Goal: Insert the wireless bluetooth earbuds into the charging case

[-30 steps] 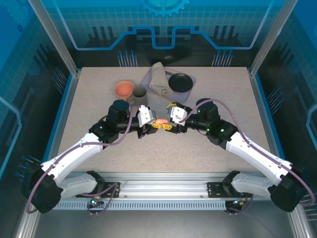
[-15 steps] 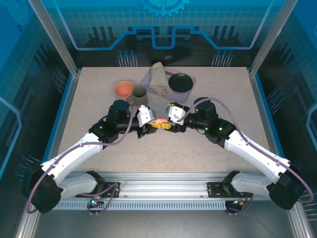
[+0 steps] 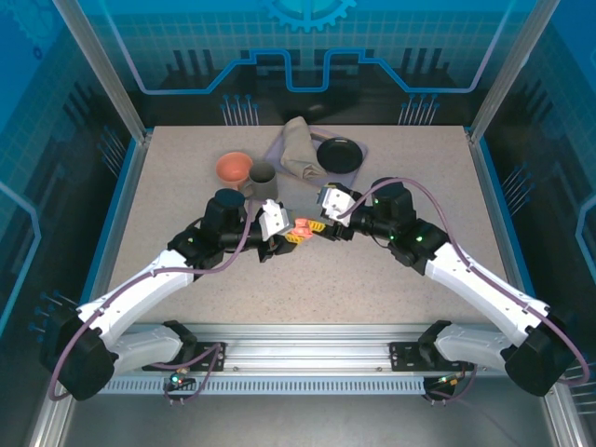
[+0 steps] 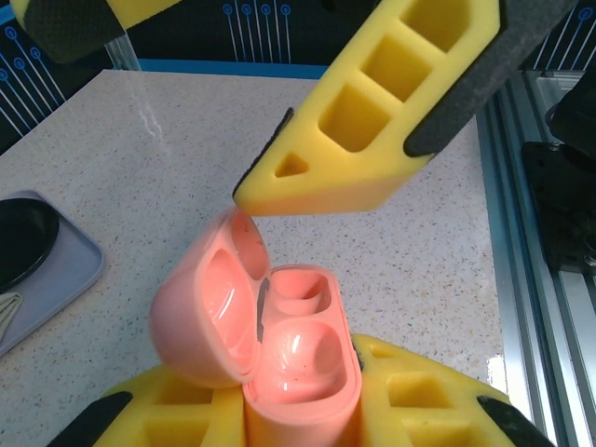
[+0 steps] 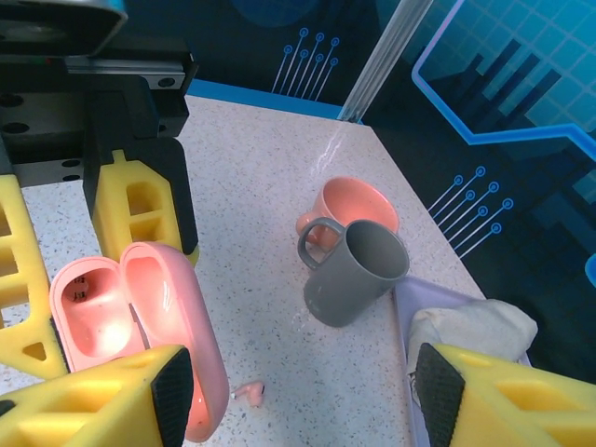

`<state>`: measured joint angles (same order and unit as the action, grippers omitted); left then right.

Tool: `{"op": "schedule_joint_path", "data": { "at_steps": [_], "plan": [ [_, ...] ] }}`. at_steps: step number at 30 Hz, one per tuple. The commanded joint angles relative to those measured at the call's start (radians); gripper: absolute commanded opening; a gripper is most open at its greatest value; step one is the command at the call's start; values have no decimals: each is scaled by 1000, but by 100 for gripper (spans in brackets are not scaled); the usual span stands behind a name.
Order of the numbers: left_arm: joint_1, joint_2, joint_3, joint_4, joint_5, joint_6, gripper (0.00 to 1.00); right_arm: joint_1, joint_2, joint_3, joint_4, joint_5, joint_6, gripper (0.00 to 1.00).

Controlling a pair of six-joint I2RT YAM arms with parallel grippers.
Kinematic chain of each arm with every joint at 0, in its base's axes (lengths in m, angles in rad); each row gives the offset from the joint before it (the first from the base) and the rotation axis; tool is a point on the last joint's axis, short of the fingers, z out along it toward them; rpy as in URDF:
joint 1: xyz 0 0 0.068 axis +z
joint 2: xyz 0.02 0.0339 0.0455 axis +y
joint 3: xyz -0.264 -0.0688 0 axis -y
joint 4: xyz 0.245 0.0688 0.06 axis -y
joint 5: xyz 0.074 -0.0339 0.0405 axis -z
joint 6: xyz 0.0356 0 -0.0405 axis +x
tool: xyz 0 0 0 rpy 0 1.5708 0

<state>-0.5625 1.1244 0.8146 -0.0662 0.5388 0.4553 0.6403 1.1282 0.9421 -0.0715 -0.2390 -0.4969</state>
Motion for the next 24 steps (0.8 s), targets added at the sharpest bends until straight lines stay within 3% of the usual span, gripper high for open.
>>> {"op": "schedule_joint_path", "data": {
  "at_steps": [1, 9, 13, 18, 24],
  "plan": [
    [-8, -21, 4, 12, 30, 28, 0, -20, -43, 16, -15, -13, 25, 68],
    [-8, -71, -48, 74, -65, 14, 0, -105, -145, -22, -43, 22, 134, 74],
    [-7, -114, -68, 78, -89, 6, 0, -178, -145, -10, -109, 64, 284, 83],
    [-7, -189, -96, 73, -108, -23, 0, -275, -73, 34, -214, 40, 488, 100],
    [-7, -273, -117, 31, -127, -29, 0, -300, 72, 68, -241, -8, 597, 100]
  ]
}}
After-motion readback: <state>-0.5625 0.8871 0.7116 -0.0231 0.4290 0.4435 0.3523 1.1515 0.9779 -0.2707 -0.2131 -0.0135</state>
